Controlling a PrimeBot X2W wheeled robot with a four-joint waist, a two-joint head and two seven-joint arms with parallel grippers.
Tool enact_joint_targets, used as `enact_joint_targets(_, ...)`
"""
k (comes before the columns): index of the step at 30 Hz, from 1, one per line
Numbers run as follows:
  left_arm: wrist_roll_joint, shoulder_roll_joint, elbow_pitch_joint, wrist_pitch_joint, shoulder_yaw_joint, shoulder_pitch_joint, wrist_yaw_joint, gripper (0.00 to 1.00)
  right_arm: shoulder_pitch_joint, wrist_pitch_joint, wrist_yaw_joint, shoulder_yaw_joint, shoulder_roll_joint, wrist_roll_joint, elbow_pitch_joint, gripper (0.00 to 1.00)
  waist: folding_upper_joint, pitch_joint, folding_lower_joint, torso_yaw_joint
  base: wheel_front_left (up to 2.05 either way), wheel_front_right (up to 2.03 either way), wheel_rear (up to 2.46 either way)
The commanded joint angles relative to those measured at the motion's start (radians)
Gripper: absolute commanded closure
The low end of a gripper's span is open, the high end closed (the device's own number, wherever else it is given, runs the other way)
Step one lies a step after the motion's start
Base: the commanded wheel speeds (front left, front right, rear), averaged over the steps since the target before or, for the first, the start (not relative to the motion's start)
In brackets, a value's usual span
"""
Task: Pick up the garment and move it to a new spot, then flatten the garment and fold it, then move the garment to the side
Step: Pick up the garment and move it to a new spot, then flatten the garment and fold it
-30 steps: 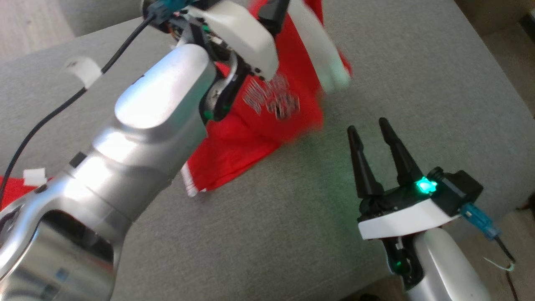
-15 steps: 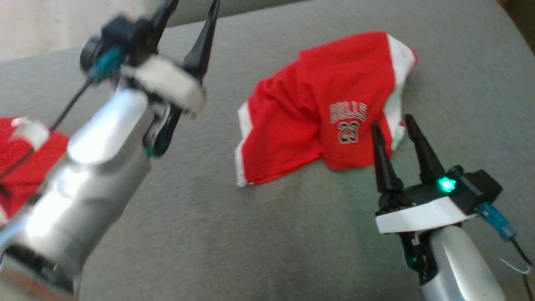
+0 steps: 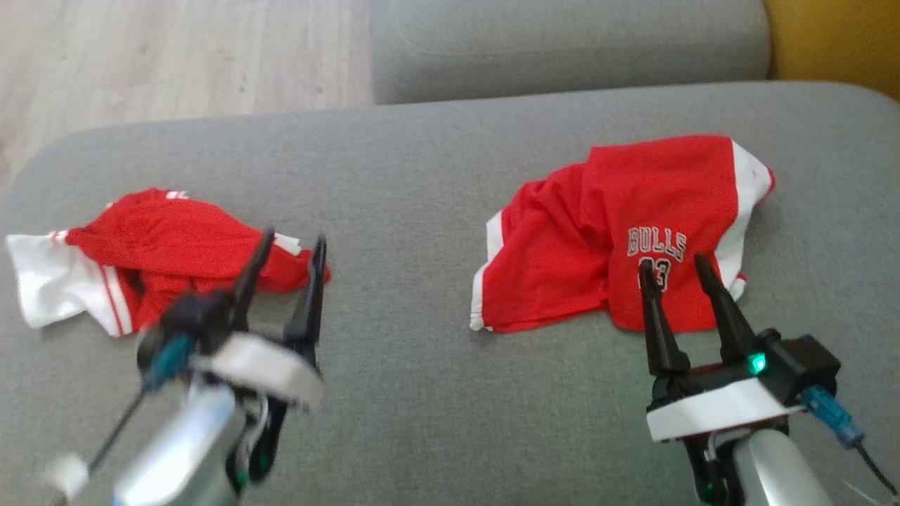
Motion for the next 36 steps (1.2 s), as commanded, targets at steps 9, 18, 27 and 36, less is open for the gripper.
enact_joint_targets(9, 0.156, -0.068, -0.130, -0.011, 0.224, 0.197, 0.002, 0.00, 0.008, -0.011, -0.001, 0.026, -0.002, -0.032, -0.022, 0.00, -0.0001, -0.026, 0.0003, 0.033, 0.00, 0.00, 0.00)
enact_joint_targets(18, 0.223, -0.120, -0.117, -0.011, 0.297, 0.213, -0.054, 0.00, -0.028, -0.011, -0.001, 0.086, -0.002, -0.094, -0.005, 0.00, -0.0001, 0.001, 0.0003, 0.067, 0.00, 0.00, 0.00)
enact_joint_targets(27, 0.262, -0.177, -0.074, -0.011, 0.327, 0.176, -0.110, 0.00, -0.192, 0.147, -0.001, 0.223, -0.002, -0.184, 0.176, 0.00, -0.0001, 0.060, 0.0003, 0.128, 0.00, 0.00, 0.00)
enact_joint_targets(36, 0.290, -0.240, -0.026, -0.011, 0.354, 0.145, -0.159, 0.00, -0.336, 0.315, -0.001, 0.256, -0.002, -0.209, 0.433, 0.00, -0.0001, 0.100, 0.0003, 0.207, 0.00, 0.00, 0.00)
